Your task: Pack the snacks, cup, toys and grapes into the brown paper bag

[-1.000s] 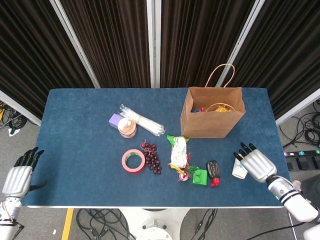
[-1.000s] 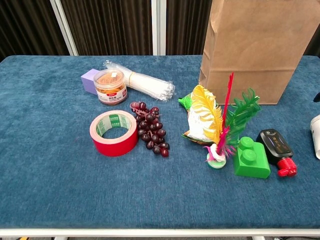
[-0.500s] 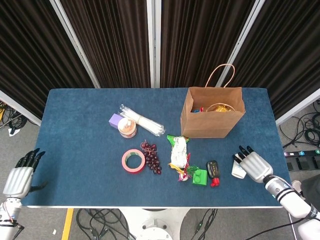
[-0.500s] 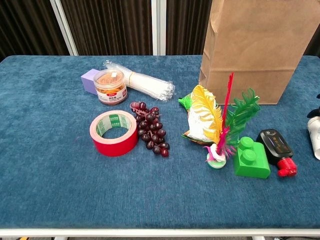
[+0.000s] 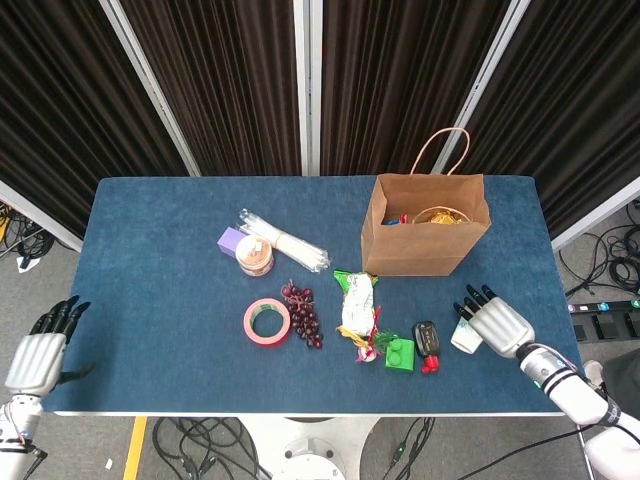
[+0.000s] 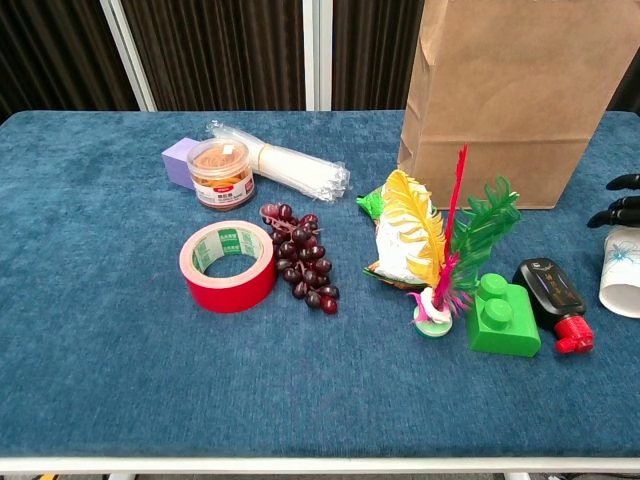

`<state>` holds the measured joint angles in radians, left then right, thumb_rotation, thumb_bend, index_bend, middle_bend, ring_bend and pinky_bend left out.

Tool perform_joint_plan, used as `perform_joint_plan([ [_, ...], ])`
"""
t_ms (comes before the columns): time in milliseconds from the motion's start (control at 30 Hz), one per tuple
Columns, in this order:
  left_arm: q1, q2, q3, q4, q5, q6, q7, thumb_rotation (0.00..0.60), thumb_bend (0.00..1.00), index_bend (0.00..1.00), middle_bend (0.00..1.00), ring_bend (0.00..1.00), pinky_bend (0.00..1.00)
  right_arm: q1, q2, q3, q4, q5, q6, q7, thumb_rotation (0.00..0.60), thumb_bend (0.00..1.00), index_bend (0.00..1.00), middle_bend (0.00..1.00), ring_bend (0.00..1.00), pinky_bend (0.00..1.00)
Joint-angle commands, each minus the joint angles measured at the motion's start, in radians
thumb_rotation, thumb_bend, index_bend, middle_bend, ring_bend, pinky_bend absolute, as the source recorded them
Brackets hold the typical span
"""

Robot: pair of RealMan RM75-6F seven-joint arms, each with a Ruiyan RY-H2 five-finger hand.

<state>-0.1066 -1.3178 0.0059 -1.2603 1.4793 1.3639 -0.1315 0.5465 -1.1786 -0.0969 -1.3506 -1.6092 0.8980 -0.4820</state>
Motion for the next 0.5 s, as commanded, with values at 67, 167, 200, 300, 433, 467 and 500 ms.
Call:
perform_joint_plan([
  [67, 0.001, -0.003, 0.002, 0.002, 0.004, 0.004, 0.002, 0.6, 0.23, 0.14, 0.13, 0.03, 0.17, -0.001, -0.002, 0.001, 0.004, 0.004, -0.002, 0.004, 0.6, 0.0, 0.1, 0.18, 0.03, 0.16],
  [167, 0.003, -0.004, 0.003, 0.003, 0.005, 0.006, 0.004, 0.6, 0.23, 0.14, 0.13, 0.03, 0.17, 0.001, -0.017, 0.001, 0.018, 0.007, -0.01, 0.001, 0.6, 0.0, 0.1, 0.18, 0.03, 0.16],
  [200, 0.004, -0.003, 0.004, 0.003, 0.005, 0.007, 0.004, 0.6, 0.23, 0.14, 0.13, 0.03, 0.17, 0.003, -0.024, 0.001, 0.023, 0.006, -0.012, 0.002, 0.6, 0.0, 0.1, 0.18, 0.03, 0.16],
  [300, 0.004, -0.002, 0.002, 0.005, 0.002, 0.007, 0.005, 0.6, 0.23, 0.14, 0.13, 0.03, 0.17, 0.008, -0.043, 0.002, 0.039, 0.001, -0.014, 0.006, 0.6, 0.0, 0.1, 0.18, 0.03, 0.16],
  [433, 0.005, -0.002, 0.001, 0.007, -0.001, 0.007, 0.002, 0.6, 0.23, 0.14, 0.13, 0.03, 0.17, 0.015, -0.063, 0.011, 0.05, -0.001, -0.008, 0.022, 0.6, 0.0, 0.1, 0.18, 0.03, 0.15],
  [467, 0.005, -0.002, 0.001, 0.008, -0.001, 0.007, 0.002, 0.6, 0.23, 0.14, 0.13, 0.03, 0.17, 0.017, -0.065, 0.011, 0.05, 0.001, -0.012, 0.024, 0.6, 0.0, 0.1, 0.18, 0.03, 0.15],
  [500, 0.006, -0.002, 0.001, 0.008, -0.001, 0.008, 0.001, 0.6, 0.23, 0.14, 0.13, 0.03, 0.17, 0.018, -0.065, 0.01, 0.05, 0.002, -0.017, 0.022, 0.6, 0.0, 0.1, 0.18, 0.03, 0.15],
])
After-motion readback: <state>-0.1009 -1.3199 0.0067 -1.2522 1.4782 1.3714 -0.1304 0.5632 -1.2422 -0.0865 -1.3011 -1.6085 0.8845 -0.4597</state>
